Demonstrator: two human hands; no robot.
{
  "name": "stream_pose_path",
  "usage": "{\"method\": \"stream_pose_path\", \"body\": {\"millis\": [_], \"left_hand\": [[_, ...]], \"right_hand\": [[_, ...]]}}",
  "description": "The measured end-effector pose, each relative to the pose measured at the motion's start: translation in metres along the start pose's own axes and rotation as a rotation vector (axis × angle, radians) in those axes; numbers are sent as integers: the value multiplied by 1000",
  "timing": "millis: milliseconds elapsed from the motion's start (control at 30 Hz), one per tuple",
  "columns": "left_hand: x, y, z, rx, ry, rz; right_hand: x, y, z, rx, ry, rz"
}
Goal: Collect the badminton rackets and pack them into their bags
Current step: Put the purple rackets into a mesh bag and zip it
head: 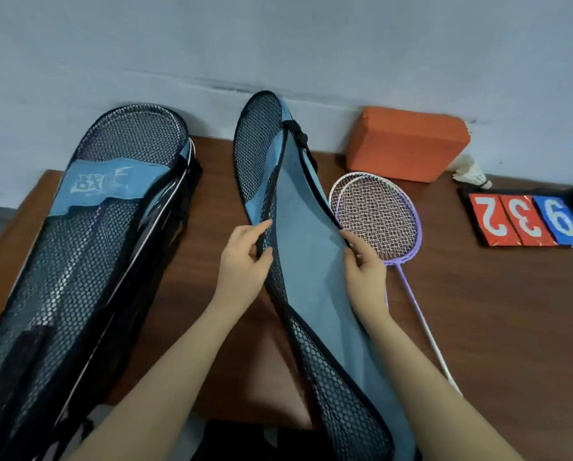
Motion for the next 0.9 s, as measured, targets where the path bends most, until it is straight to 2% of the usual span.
{"method": "stream_pose_path", "body": {"millis": [100,200,267,500,700,800,900], "left_hand": [[6,-7,2,111,21,-17],[9,-3,6,248,-2,-135],[5,-1,7,264,-15,-204],[-8,-21,4,64,73,-152],[-10,-50,6,-88,105,-171],[-9,-66,5,-125,115,-164],[-9,-79,4,-155,135,-138]], "right_hand": [[17,12,-11,-24,-33,-43],[27,21,-20,-46,-44,-49],[32,22,-23,-74,-64,-56],[49,13,-18,-160,-149,-43],[85,60,9,78,-242,79],[107,88,28,172,-294,244],[120,110,37,187,-339,460]]}}
Point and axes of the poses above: each hand's wrist, its own z-axis away from the middle knuckle, its own y-axis out of the back of the hand, x = y × z, the point moved 5 cm from there along -z, towards the middle knuckle, and after that the axes turned 7 degrees about -x, right-handed, at the moved point
